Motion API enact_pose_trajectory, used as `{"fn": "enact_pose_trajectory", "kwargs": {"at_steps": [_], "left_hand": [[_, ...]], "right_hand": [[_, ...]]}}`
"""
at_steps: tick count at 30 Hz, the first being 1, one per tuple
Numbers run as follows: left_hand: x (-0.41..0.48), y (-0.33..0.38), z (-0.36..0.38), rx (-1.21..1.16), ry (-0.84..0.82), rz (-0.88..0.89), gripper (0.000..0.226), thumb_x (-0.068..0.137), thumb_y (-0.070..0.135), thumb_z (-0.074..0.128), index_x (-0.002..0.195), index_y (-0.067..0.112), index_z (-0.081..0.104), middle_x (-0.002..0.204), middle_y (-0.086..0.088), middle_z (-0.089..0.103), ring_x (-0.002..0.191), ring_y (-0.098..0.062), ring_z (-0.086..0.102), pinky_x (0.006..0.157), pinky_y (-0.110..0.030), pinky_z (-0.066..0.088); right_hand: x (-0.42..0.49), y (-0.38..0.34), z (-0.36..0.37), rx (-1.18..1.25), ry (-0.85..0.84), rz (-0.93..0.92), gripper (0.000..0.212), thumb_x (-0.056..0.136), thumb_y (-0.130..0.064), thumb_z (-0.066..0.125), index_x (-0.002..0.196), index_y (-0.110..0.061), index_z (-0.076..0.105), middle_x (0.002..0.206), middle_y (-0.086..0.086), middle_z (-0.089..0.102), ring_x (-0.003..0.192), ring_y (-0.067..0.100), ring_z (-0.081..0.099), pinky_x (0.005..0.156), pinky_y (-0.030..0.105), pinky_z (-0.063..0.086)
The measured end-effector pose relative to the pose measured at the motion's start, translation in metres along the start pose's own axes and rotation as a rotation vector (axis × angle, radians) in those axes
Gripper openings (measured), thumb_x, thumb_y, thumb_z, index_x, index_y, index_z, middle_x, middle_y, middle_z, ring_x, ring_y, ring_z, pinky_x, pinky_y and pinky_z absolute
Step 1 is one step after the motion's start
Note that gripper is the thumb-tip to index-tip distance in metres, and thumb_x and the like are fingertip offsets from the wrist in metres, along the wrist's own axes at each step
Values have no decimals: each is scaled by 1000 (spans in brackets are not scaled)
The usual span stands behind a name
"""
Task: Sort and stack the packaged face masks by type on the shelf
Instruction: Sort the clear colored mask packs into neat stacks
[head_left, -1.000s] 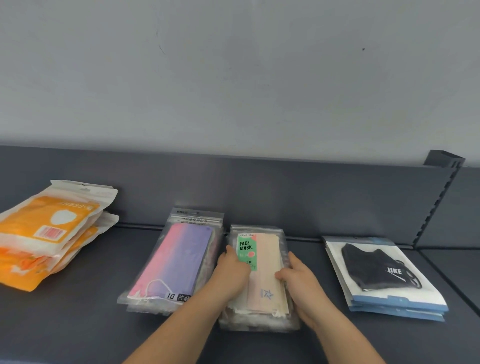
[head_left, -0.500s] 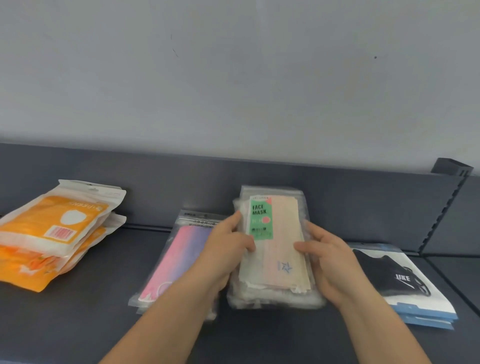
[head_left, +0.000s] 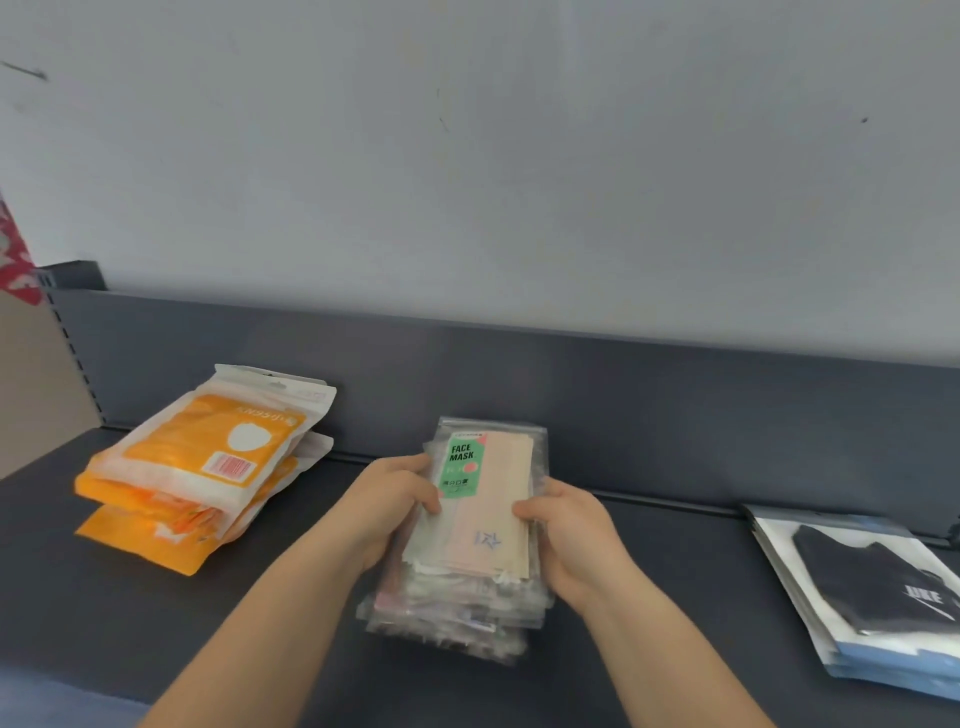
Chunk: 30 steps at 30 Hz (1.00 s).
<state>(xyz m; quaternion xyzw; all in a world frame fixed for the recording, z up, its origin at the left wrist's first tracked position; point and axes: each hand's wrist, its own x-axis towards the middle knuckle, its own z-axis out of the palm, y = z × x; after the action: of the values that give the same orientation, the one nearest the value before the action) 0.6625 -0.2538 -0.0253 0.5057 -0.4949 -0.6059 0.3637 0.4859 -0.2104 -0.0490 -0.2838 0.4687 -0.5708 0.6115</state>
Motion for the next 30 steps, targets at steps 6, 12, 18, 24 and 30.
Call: {"fn": "enact_pose_trajectory", "kwargs": {"at_steps": [6, 12, 18, 24, 30], "left_hand": [[12, -8, -12, -26, -56, -13, 63, 78, -17, 45, 139, 3, 50, 119, -14, 70, 103, -33, 70, 92, -44, 55], [19, -9, -21, 33, -90, -12, 66, 74, -8, 56, 137, 12, 49, 112, -4, 72, 101, -26, 70, 92, -40, 55], [25, -22, -37, -6, -124, -147, 84, 72, 33, 75, 147, 13, 41, 134, -7, 62, 124, -27, 57, 114, -48, 36], [25, -32, -27, -75, -166, -244, 45, 101, 43, 42, 114, 13, 72, 110, -13, 74, 106, -33, 69, 100, -45, 50], [25, -43, 2, -211, -130, -264, 45, 100, 41, 44, 113, 9, 72, 105, -17, 75, 91, -33, 72, 79, -40, 55]], "right_hand": [[2, 7, 6, -46, 55, -37, 30, 89, 16, 45, 106, 2, 66, 101, 19, 75, 89, 33, 74, 69, 43, 61], [4, 11, 9, -258, 79, -61, 31, 92, 4, 50, 116, -7, 65, 103, 8, 76, 91, 25, 74, 73, 37, 60], [-2, 15, -3, -230, 57, -12, 28, 98, -21, 53, 124, -20, 63, 110, -4, 75, 106, 17, 69, 100, 38, 48], [-11, 27, 0, -41, 53, 79, 40, 100, -42, 45, 120, -15, 67, 113, 6, 74, 108, 24, 69, 105, 46, 45], [-18, 23, -10, 0, 101, 62, 52, 99, -51, 39, 121, -12, 67, 113, 13, 73, 106, 30, 70, 102, 48, 48]]}}
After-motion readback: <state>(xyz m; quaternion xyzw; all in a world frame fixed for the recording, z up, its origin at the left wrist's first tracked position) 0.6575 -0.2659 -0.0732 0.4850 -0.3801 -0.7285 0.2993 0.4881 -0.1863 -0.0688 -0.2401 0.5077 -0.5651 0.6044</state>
